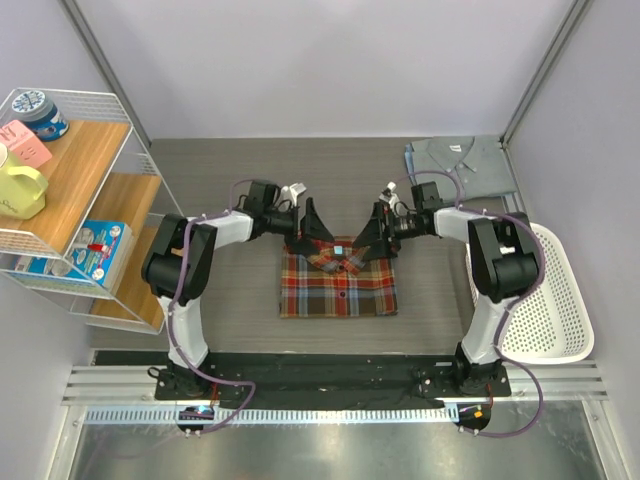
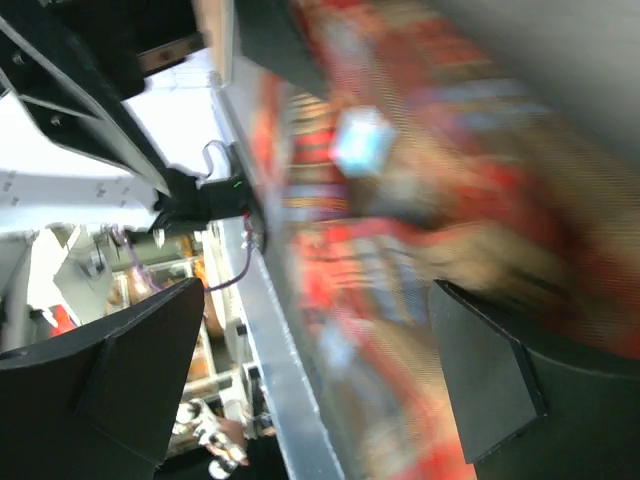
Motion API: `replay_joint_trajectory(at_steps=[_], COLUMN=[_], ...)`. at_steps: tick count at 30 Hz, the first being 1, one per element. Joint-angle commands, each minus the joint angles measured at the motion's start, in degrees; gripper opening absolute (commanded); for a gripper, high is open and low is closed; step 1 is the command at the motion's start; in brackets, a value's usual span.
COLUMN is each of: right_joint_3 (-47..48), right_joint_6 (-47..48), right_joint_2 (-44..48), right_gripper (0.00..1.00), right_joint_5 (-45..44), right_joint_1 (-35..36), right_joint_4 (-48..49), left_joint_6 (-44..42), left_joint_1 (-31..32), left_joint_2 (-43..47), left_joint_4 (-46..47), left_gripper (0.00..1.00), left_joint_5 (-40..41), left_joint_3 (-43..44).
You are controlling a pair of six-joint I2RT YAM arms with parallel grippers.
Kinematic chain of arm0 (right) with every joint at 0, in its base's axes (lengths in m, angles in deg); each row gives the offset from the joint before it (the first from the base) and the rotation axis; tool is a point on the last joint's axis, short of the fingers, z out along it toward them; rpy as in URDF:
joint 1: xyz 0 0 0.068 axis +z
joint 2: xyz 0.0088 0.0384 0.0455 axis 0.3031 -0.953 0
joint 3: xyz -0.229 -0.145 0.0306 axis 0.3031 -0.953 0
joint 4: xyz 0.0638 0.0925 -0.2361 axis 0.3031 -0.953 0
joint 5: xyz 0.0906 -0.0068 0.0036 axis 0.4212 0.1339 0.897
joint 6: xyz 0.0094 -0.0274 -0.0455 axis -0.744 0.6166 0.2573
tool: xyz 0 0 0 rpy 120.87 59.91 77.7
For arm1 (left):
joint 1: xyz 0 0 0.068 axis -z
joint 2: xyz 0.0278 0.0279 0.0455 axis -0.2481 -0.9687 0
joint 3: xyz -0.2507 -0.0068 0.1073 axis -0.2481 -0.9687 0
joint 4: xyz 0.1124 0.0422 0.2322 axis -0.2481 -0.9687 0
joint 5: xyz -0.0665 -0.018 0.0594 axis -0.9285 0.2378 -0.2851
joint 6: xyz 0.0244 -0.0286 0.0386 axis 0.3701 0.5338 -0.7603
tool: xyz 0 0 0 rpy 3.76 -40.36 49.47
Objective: Fold and stack the long sleeve shirts
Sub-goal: Fold the shirt
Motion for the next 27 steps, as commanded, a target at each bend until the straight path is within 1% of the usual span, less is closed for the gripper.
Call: replay_joint_trajectory(at_steps=[1, 2, 4, 7, 9, 10, 11, 12, 13, 14, 16, 17, 19, 20, 22, 23, 25, 27], right_joint_3=[3.22, 3.92, 6.56, 10.34, 12.62, 13.33, 14.03, 15.08, 15.09, 14.40, 10.45, 7.13, 3.42, -0.08, -3.35, -5.63, -6.53, -6.36], right_joint_6=[9.34, 10.04, 11.80, 11.55, 11.72, 12.76, 13.99, 15.48, 16.89, 16.12, 13.41, 12.69, 10.24, 9.62, 8.82, 10.04, 12.93, 19.08], right_joint_2=[-10.57, -12.15, -15.58, -16.65, -15.17, -12.28, -10.69, -8.41, -4.04, -1.30, 3.28, 7.39, 9.97, 10.68, 9.99, 7.72, 4.64, -1.32], right_gripper=[1.00, 1.00, 1.00, 1.00, 1.00, 1.00, 1.00, 1.00, 1.00, 1.00, 1.00, 1.00, 1.00, 1.00, 1.00, 1.00, 1.00, 1.00], right_joint_5=[-0.59, -1.46, -2.34, -3.05, -2.62, -2.35, -2.09, -1.91, -1.56, -0.86, 0.02, 0.02, -0.07, -0.24, -0.68, -1.20, -3.13, -5.06], right_joint_1=[-4.30, -5.43, -6.23, -6.67, -7.20, -7.29, -7.55, -7.64, -7.47, -7.12, -5.89, -5.01, -1.24, 0.25, 2.72, 2.82, 2.12, 0.80], right_joint_4=[-4.48, -4.58, -4.67, -5.10, -6.59, -9.47, -11.76, -17.09, -18.63, -19.42, -19.87, -19.87, -18.30, -17.68, -14.52, -14.16, -14.33, -16.43], left_joint_6=[-5.51, -7.52, -11.13, -15.01, -17.63, -18.78, -19.84, -22.89, -23.44, -23.45, -21.96, -21.61, -20.99, -20.21, -17.75, -16.78, -17.55, -20.10], left_joint_1=[-4.15, -4.86, -6.27, -7.24, -7.67, -7.85, -7.85, -7.77, -7.76, -7.24, -6.36, -4.79, -2.85, -1.10, -0.21, -0.21, -0.64, -1.96], left_joint_2=[-7.70, -9.13, -11.15, -11.16, -8.45, -6.61, -2.41, 0.50, 2.96, 8.30, 12.73, 16.05, 17.49, 17.58, 15.66, 14.51, 10.21, 5.92], left_joint_4=[-2.04, -2.04, -7.03, -11.17, -13.72, -17.47, -19.43, -21.88, -24.34, -24.98, -24.98, -24.81, -22.63, -21.22, -18.75, -16.13, -15.93, -16.19], left_gripper=[1.00, 1.00, 1.00, 1.00, 1.00, 1.00, 1.00, 1.00, 1.00, 1.00, 1.00, 1.00, 1.00, 1.00, 1.00, 1.00, 1.00, 1.00], left_joint_5=[-1.06, -1.23, -0.54, -1.84, -3.07, -4.21, -4.57, -5.27, -6.41, -6.68, -6.77, -6.42, -5.20, -4.75, -3.35, -2.13, -0.63, 1.57], left_joint_3=[3.29, 4.08, 7.42, 12.08, 14.54, 14.55, 14.20, 13.59, 10.36, 8.24, 1.14, -1.25, -6.34, -7.76, -9.79, -10.76, -10.94, -10.77])
